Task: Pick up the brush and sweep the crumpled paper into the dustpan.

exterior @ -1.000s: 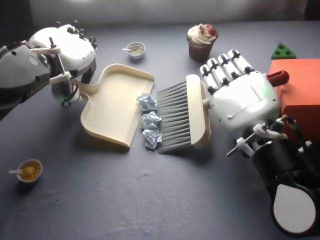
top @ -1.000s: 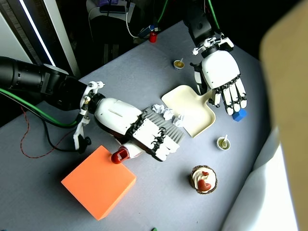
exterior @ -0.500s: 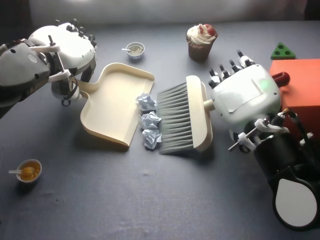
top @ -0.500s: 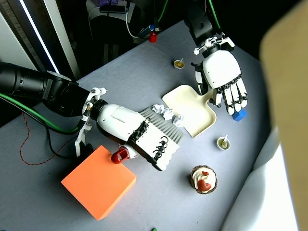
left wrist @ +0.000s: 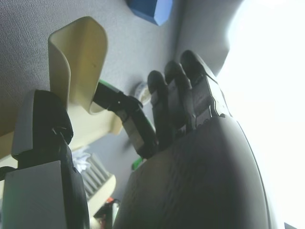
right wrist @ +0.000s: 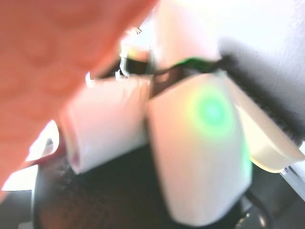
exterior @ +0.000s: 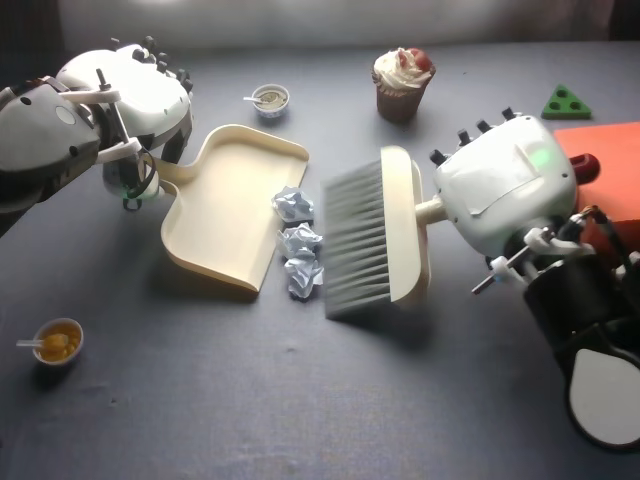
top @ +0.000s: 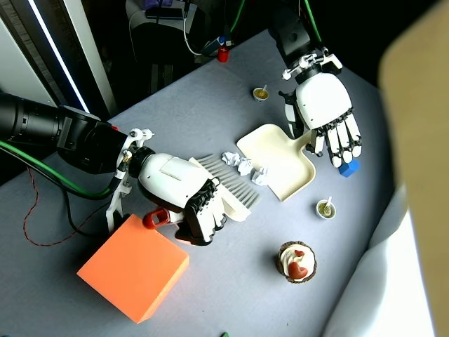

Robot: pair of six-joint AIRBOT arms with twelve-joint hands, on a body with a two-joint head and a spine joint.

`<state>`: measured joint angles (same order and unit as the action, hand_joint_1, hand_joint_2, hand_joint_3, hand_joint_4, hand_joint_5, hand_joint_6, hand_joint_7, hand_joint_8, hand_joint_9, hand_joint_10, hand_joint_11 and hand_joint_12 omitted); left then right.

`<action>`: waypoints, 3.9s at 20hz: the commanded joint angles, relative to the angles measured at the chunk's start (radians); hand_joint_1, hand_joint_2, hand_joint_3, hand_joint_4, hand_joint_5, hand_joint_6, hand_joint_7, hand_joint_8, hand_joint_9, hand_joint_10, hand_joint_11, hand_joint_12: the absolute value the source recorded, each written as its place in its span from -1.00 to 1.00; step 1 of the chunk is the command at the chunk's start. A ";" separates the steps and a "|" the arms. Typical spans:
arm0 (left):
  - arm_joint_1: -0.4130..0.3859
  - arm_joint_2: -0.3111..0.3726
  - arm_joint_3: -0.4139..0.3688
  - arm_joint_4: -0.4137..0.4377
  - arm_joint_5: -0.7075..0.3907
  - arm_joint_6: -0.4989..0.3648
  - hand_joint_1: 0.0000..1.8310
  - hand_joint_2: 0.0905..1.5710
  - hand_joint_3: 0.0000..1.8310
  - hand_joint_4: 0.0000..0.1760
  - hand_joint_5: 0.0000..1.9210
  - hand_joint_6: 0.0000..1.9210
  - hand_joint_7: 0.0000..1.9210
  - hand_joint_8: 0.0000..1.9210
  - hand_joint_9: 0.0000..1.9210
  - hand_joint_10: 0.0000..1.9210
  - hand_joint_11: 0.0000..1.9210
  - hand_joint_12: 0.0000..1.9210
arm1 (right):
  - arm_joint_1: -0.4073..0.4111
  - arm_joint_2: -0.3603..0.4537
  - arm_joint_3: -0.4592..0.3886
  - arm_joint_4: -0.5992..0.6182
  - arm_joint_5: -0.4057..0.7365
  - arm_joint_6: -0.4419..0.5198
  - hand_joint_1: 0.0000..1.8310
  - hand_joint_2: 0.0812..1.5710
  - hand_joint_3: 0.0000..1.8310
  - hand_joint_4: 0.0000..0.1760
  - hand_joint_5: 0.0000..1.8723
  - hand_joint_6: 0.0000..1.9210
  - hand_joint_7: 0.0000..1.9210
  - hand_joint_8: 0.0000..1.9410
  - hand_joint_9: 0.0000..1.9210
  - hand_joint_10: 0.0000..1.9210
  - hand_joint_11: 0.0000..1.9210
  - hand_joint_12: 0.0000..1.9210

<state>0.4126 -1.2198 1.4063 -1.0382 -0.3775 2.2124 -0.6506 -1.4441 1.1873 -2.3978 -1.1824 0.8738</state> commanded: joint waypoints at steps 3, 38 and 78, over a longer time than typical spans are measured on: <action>-0.011 0.005 0.004 0.027 -0.081 0.004 0.18 0.39 -1.00 -1.00 0.02 0.03 -0.64 -1.00 -0.78 -1.00 -0.99 -0.54 | 0.025 0.042 -0.026 -0.115 -0.043 -0.010 0.78 0.49 -1.00 -1.00 0.06 1.00 0.09 1.00 0.17 1.00 0.22 1.00; -0.016 0.008 0.000 0.028 -0.074 0.004 0.16 0.40 -1.00 -0.67 -0.01 0.06 -0.68 -1.00 -0.83 -1.00 -1.00 -0.64 | 0.469 -0.044 -0.140 0.631 -0.025 -1.250 0.83 0.40 -1.00 0.87 0.15 1.00 0.16 1.00 0.15 1.00 0.14 1.00; -0.017 -0.002 0.005 0.036 -0.058 0.006 0.18 0.40 -1.00 -1.00 0.01 0.04 -0.63 -1.00 -0.78 -1.00 -0.98 -0.55 | 0.390 -0.275 0.204 0.424 0.088 -1.006 0.81 0.42 -1.00 0.89 0.12 1.00 0.20 1.00 0.15 1.00 0.10 1.00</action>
<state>0.4049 -1.2304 1.4082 -1.0325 -0.3599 2.2124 -0.2653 -1.7226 1.3888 -1.8675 -1.0454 -0.1234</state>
